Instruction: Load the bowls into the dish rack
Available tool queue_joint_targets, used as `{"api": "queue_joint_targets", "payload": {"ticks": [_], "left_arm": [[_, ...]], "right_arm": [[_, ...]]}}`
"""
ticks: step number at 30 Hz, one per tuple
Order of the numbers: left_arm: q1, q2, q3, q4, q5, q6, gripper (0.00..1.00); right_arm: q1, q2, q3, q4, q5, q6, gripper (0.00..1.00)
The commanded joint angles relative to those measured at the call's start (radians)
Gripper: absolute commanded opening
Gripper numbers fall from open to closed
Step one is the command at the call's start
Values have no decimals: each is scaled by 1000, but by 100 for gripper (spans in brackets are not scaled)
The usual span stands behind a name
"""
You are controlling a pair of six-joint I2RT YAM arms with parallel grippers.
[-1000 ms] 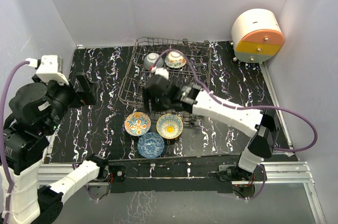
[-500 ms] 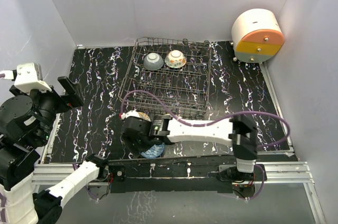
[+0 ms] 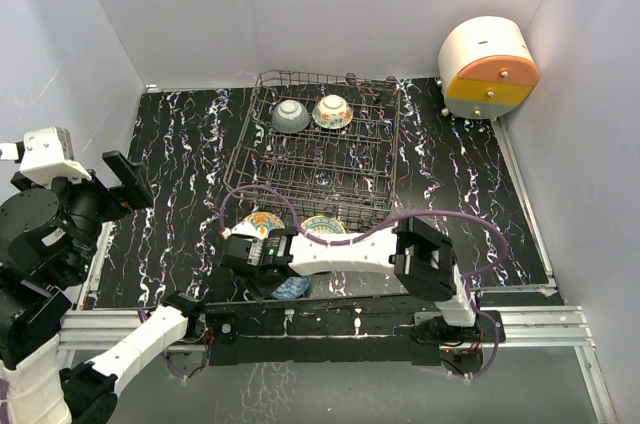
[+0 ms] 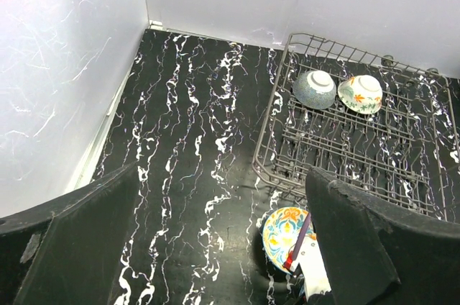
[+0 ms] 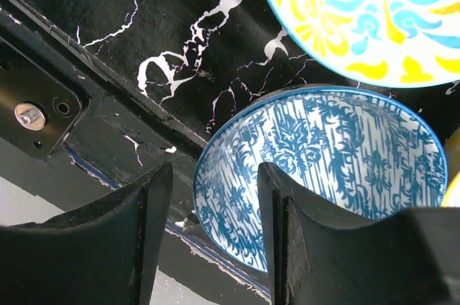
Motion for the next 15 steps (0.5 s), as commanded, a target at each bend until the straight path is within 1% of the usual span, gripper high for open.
{"api": "queue_joint_targets", "payload": {"ticks": [1,4,6,8,11,15], "left_arm": [[-3,-16,-14,5,-29,7,97],[-3,-28,-38,15,-31,9,97],[-3,-34,-49,17,-31,9,97],[-3,-38,-55,18,-29,9,97],[-3,-39,-58,14,-29,15,97],[-3,-47,-68,14,-26,13,97]], "right_arm": [[27,-3,22,6,42,-23,52],[39,-3,1,6,43,-17,50],[47,-2,-8,10,44,-12,45],[54,2,-6,7,53,-6,43],[67,12,9,-11,71,1,33],[81,25,22,-44,100,18,25]]}}
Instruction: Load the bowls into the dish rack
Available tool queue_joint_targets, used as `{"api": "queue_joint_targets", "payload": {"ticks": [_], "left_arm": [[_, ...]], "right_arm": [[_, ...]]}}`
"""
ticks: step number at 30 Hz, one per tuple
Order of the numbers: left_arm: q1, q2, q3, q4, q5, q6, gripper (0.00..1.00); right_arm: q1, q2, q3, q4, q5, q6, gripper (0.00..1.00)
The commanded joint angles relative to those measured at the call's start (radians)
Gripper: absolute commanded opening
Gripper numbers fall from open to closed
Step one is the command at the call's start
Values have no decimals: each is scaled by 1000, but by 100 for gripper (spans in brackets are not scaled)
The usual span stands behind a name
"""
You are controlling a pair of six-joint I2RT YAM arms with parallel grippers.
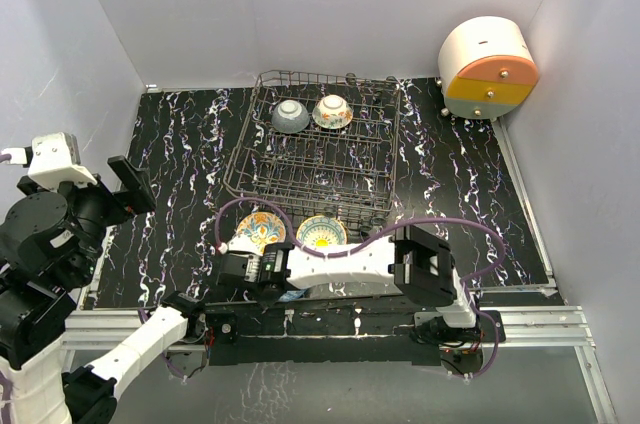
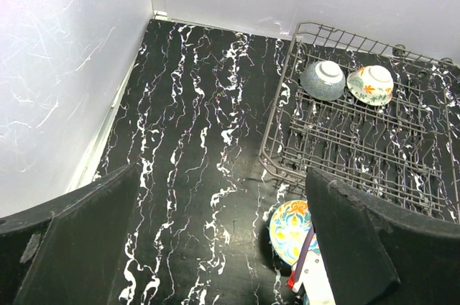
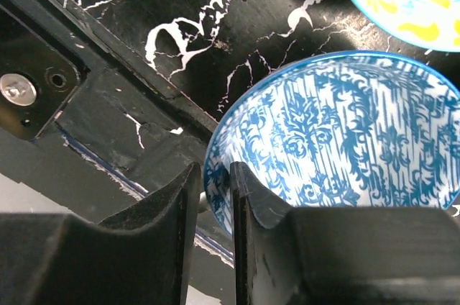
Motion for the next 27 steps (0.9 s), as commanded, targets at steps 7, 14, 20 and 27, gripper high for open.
{"api": "queue_joint_targets", "payload": {"ticks": [7,14,20,27], "left_arm": [[-3,-27,-11,25,-27,20,97],[-3,-22,12,24,-27,35,97],[-3,-25,33,8,-37,32,97],[-3,-17,37,25,-13,28,97]], "right_arm": [[32,-2,69,-63,106,32,8],[26,-112,254,-36,8,18,8],[-102,-286,241,86,-101,150,8],[-527,-570,-114,563,-314,265,8]]}}
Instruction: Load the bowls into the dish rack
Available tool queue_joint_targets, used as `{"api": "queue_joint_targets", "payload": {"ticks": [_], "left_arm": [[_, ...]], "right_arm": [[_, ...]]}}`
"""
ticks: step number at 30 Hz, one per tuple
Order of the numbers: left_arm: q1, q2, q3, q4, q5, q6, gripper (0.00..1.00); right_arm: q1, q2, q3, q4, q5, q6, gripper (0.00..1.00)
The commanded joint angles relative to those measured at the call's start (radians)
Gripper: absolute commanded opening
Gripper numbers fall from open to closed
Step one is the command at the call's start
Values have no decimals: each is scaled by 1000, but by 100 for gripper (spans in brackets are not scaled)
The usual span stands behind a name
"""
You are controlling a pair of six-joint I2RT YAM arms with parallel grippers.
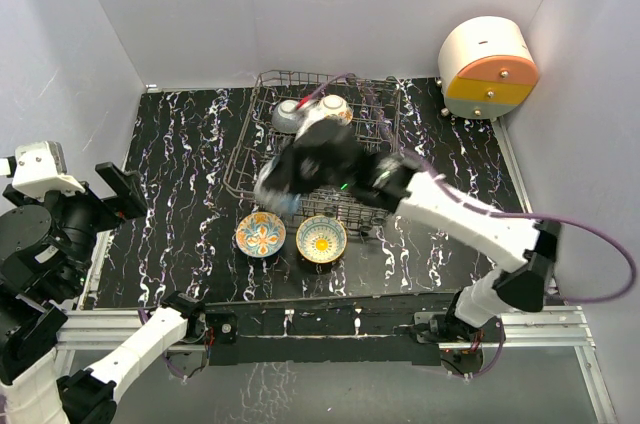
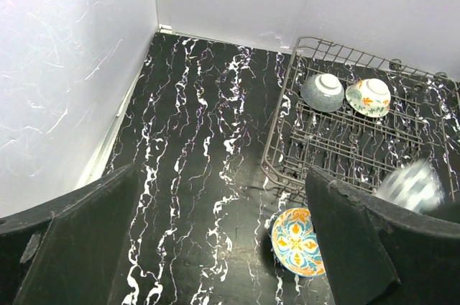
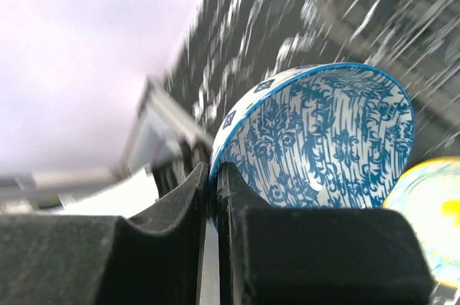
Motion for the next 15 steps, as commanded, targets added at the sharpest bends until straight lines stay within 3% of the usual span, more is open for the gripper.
{"api": "queue_joint_targets", "payload": {"ticks": [1,8,15], "left_arm": [[-3,13,16,29,6,10,97],[-3,39,0,66,39,-4,97],[-3,58,-18,71,57,-36,96]], "right_arm": [[-296,-149,-178,426,-163,111,8],[-656,-82,-342,914,-417,260,8],[-914,172,-384,1479,-622,563,8]]}}
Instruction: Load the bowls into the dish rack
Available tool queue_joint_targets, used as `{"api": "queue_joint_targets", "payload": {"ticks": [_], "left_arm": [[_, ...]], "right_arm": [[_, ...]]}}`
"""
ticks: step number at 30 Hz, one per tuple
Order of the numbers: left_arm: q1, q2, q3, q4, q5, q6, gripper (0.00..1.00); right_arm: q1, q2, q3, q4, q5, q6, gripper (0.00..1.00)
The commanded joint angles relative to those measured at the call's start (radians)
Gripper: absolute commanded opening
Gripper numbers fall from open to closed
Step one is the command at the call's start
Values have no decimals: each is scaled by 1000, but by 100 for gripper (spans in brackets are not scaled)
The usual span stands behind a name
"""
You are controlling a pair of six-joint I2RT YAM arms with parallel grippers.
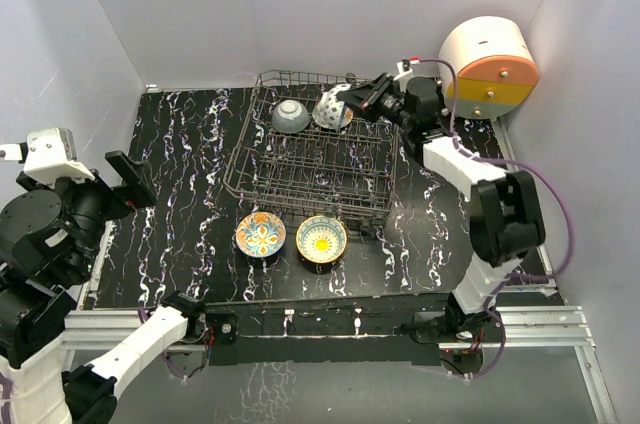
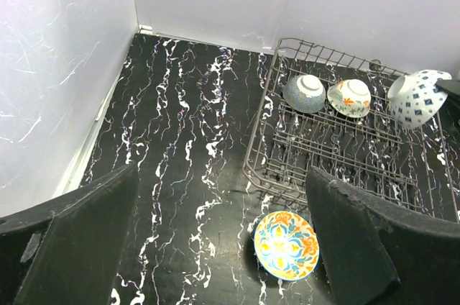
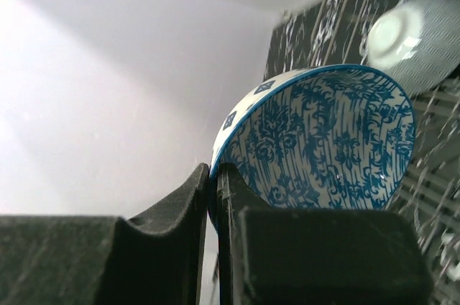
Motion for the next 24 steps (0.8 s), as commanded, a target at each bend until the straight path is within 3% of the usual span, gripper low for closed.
{"api": "queue_joint_targets", "payload": {"ticks": [1,12,24], "left_arm": [[-3,30,-13,26,15,-19,96],[-3,68,-62,78,-6,-17,96],[-3,96,-132,149,-14,-30,96]], "right_arm": [[-107,125,41,533,-157,223,8],[-220,499,270,732,-206,415,9],[-276,585,222,808,-193,507,9]]}}
